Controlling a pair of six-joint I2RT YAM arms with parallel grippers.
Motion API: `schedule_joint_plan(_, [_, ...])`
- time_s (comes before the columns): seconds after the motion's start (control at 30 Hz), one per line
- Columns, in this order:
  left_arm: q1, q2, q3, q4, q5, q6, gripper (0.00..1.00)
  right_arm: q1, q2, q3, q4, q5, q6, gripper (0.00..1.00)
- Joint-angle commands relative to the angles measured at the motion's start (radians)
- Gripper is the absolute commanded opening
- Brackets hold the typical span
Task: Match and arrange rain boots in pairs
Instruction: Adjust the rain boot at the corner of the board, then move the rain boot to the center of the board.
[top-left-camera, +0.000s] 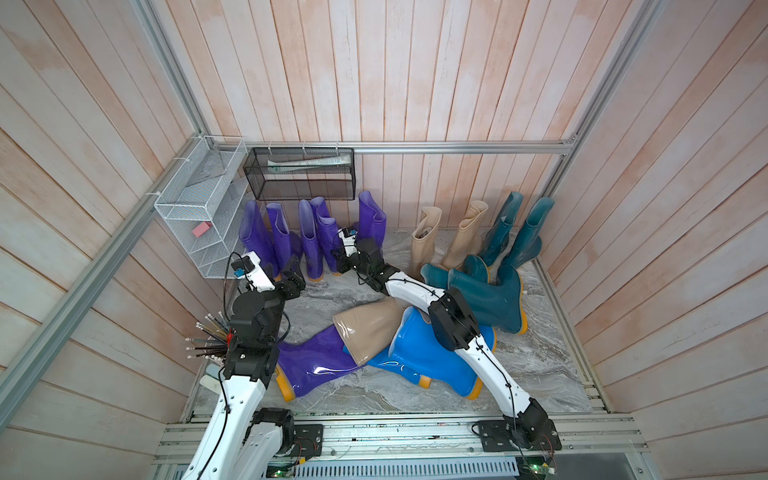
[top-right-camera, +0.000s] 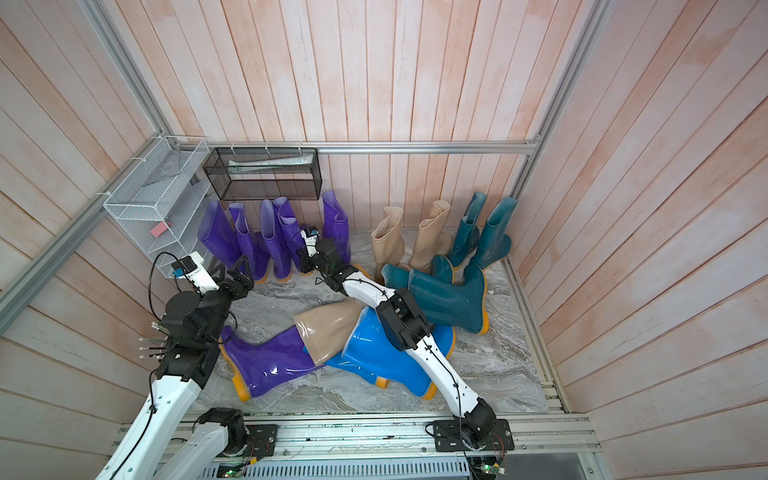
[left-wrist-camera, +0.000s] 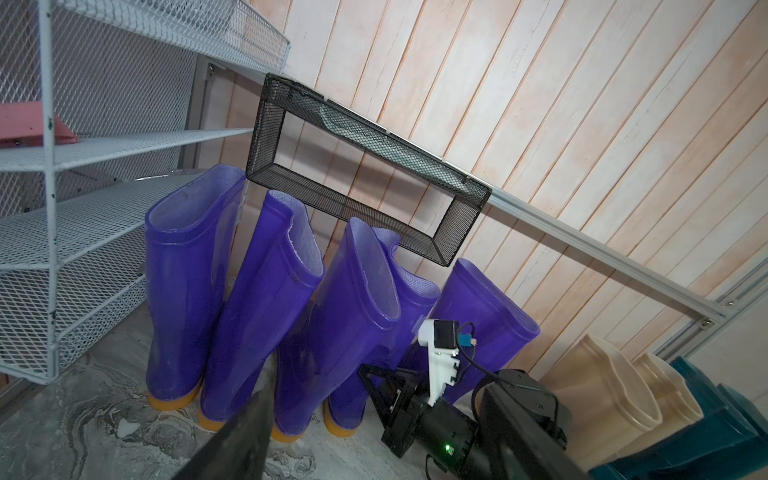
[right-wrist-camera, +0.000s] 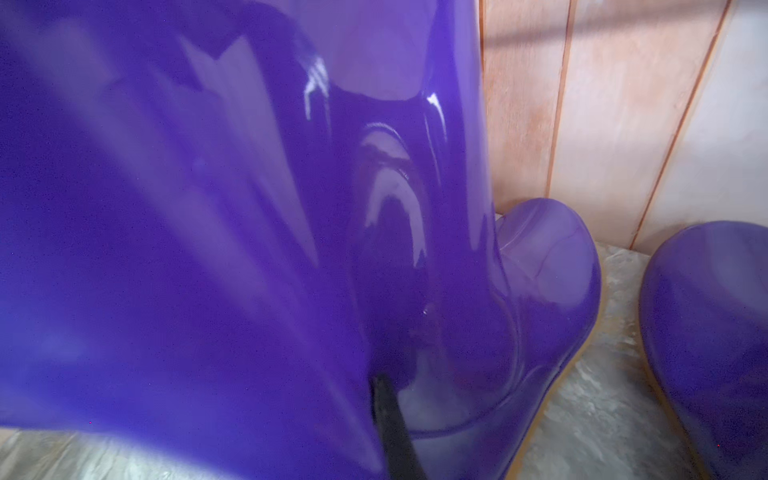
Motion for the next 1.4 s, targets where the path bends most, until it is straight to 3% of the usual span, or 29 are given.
schedule_joint_plan(0.0, [0.006,0.003,-0.017,0.02,0.036,-0.014,0.81,0.006,-0.016,-0.001,0.002,-0.037,0.037,0.27])
schedule_joint_plan(0.13, [0.006,0.004,-0.019,0.021,0.048,-0.018,0.81,0.01,-0.172,-0.19,0.04,0.019,0.0,0.51])
schedule_joint_plan(0.23, [0.006,0.007,-0.021,0.019,0.059,-0.033,0.81,0.012,-0.311,-0.357,0.085,0.052,-0.019,0.6])
schedule_joint_plan(0.47, [-0.01,0.036,-0.001,-0.045,0.099,-0.141,0.8,0.023,-0.644,-0.743,0.091,0.196,-0.051,0.63])
schedule_joint_plan(0.67, [-0.13,0.094,-0.081,-0.119,0.016,-0.247,0.78,0.133,-0.909,-1.018,-0.015,0.439,-0.235,0.65])
schedule_joint_plan(0.8, [-0.161,0.147,-0.175,-0.067,0.083,-0.329,0.79,0.189,-1.095,-1.176,-0.106,0.56,-0.28,0.67])
schedule_joint_plan(0.97, [-0.17,0.161,-0.228,-0.03,0.139,-0.347,0.8,0.204,-1.374,-1.29,-0.234,0.75,-0.35,0.7])
schedule_joint_plan(1.1, [-0.175,0.19,-0.232,-0.013,0.176,-0.345,0.81,0.121,-1.52,-1.323,-0.3,0.821,-0.383,0.74])
schedule_joint_plan(1.2, [-0.176,0.236,-0.231,0.008,0.188,-0.351,0.82,-0.018,-1.548,-1.316,-0.339,0.749,-0.356,0.74])
schedule_joint_plan(1.37, [-0.176,0.293,-0.206,0.038,0.239,-0.365,0.82,-0.149,-1.525,-1.27,-0.322,0.623,-0.33,0.74])
